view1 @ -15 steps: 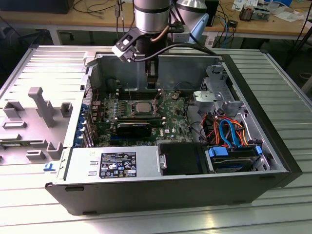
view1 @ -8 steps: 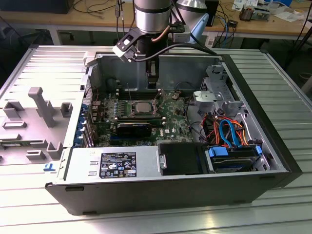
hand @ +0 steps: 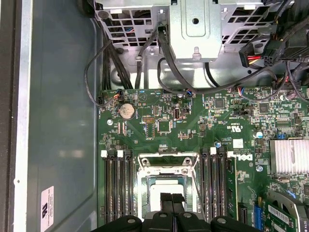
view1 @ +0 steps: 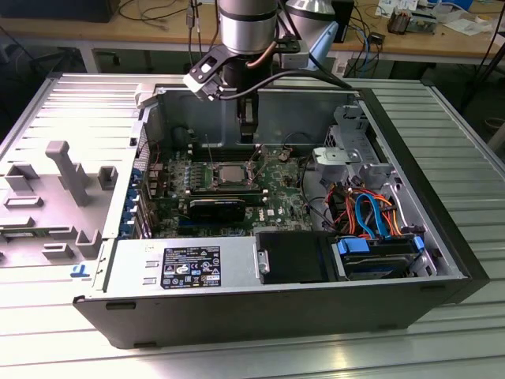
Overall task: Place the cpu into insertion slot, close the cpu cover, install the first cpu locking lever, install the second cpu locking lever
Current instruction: 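Close the cpu cover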
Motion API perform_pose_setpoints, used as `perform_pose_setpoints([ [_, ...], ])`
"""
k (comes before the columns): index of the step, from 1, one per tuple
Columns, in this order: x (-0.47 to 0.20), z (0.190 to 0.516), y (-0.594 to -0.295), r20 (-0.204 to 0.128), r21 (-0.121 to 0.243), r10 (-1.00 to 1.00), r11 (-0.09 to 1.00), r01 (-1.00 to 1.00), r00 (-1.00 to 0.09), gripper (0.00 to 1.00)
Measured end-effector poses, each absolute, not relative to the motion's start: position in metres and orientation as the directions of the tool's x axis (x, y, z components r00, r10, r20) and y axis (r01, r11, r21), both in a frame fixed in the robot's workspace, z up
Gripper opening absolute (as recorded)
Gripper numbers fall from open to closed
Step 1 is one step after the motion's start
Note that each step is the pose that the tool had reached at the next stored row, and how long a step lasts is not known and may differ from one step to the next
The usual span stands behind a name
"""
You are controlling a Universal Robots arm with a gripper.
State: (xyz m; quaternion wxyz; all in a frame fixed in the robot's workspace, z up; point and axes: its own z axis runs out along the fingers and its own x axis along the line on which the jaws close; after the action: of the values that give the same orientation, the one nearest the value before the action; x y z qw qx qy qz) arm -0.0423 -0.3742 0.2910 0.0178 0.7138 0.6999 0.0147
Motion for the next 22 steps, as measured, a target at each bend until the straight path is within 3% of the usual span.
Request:
perform_pose_setpoints([
  [22,-0.03,0.291,-0.374,-0.004,0.046,1.0,-0.019,0.999,0.02,0.11],
])
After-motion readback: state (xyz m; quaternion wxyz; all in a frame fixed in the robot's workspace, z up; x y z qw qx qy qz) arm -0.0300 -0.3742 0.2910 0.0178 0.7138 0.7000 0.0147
